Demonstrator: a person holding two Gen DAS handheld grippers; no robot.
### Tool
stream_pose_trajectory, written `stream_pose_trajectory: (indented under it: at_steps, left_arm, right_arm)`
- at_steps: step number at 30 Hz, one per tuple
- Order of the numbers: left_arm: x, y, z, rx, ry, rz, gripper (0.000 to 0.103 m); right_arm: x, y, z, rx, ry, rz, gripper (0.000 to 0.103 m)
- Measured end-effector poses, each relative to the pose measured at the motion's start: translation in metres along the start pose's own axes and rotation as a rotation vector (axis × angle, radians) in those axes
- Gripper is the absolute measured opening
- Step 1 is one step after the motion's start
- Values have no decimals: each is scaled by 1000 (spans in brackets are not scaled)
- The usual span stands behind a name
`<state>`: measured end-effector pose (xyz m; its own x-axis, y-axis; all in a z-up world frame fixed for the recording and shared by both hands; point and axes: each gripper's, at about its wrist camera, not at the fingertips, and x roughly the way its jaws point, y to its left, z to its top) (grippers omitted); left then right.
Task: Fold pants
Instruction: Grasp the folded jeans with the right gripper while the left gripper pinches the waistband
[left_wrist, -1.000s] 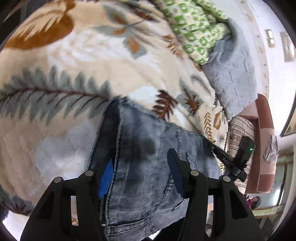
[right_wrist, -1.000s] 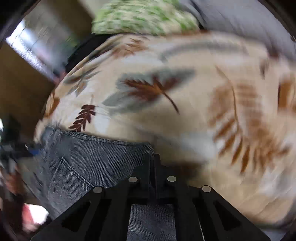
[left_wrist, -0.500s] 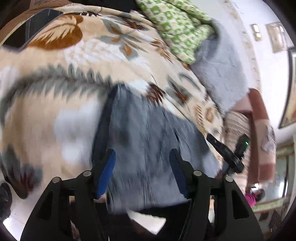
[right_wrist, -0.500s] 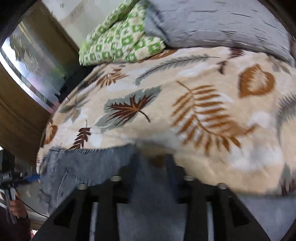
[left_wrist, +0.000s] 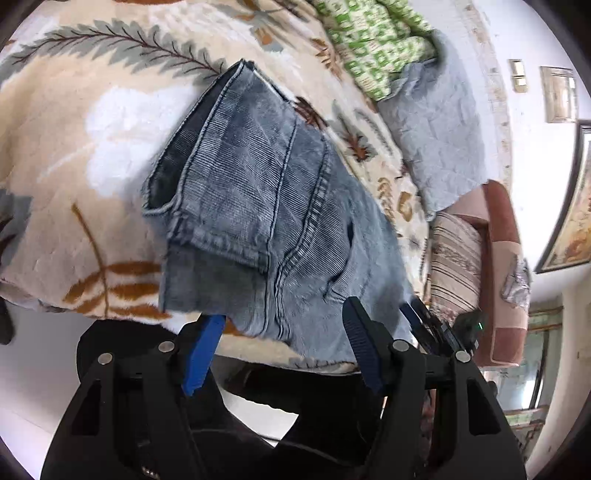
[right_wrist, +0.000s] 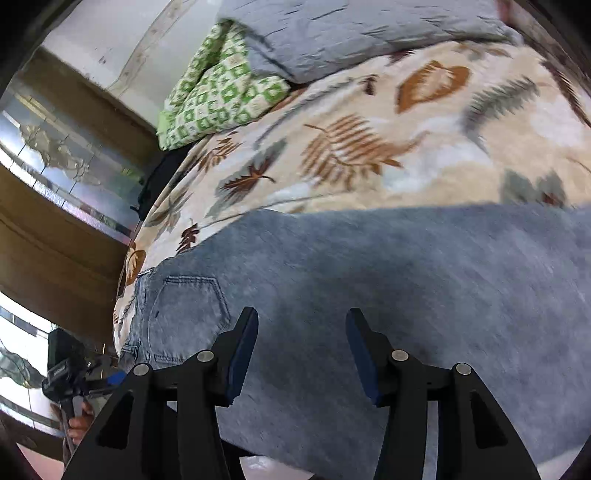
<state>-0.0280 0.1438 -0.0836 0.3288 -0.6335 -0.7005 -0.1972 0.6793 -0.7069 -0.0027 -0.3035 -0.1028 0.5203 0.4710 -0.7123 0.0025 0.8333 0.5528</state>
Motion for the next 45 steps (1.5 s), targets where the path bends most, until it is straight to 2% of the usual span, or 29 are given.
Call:
stream_pose_trajectory:
  at_steps: [4, 5, 8, 10, 15, 18, 19, 20, 21, 22, 24, 26, 29, 30, 34, 35, 36, 39, 42, 45]
  left_arm:
    - [0, -1, -4, 22, -5, 10, 64]
    - [0, 0, -4, 23, -4, 10, 64]
    - [4, 7, -2, -5, 6, 11, 64]
    - [4, 11, -2, -21, 1, 17, 64]
    - [9, 3, 0, -6, -5, 58, 64]
    - [13, 0, -1, 0, -9, 86, 63]
    - [14, 0, 0, -1, -14, 100, 59]
    - [14, -1, 1, 1, -21, 112, 39]
    - [12, -5, 2, 15, -35, 131, 13]
    - [9, -9, 5, 31, -51, 139, 11]
    - [-3, -18, 9, 64, -114, 126, 12]
    - [-5, -21, 10, 92, -146, 146, 12]
    - [17, -12, 11, 114, -95, 262, 12]
    - [24, -5, 10, 109, -67, 296, 12]
    - [14, 9, 7, 78, -68, 225, 17]
    - [10, 10, 7, 74, -62, 213, 19]
    - [6, 10, 5, 77, -56, 213, 26]
    - [-8, 9, -1, 117, -72, 269, 43]
    - [-21, 10, -8, 128, -84, 292, 44]
    - [-33, -3, -11, 155, -103, 291, 44]
  right_arm:
    - [-38, -33, -18, 76, -60, -26, 51]
    - [-54, -48, -22, 100, -97, -62, 51]
    - [-94, -99, -25, 211, -210, -188, 60]
    - [-118, -136, -20, 296, -273, -268, 61]
    - [-122, -189, 2, 401, -301, -333, 61]
    - [-106, -207, 15, 422, -296, -312, 61]
    - [-100, -208, 18, 412, -281, -308, 61]
    - [-91, -206, 23, 380, -257, -324, 48]
    - [-86, -202, 28, 338, -238, -345, 18]
    - [-83, -194, 34, 291, -221, -371, 18]
    - [-92, -182, 43, 239, -272, -368, 18]
    - [-99, -181, 50, 247, -315, -351, 18]
    - [-77, -193, 55, 253, -221, -427, 19]
    - [-70, -198, 53, 263, -192, -442, 24]
    - [-83, -200, 44, 314, -237, -428, 31]
    - [-91, -201, 40, 323, -244, -418, 32]
    - [-99, -202, 34, 334, -258, -407, 34]
    - [-135, -205, 9, 373, -324, -354, 47]
    - [-163, -208, -24, 411, -373, -309, 56]
    - [-176, -211, -58, 463, -381, -248, 58]
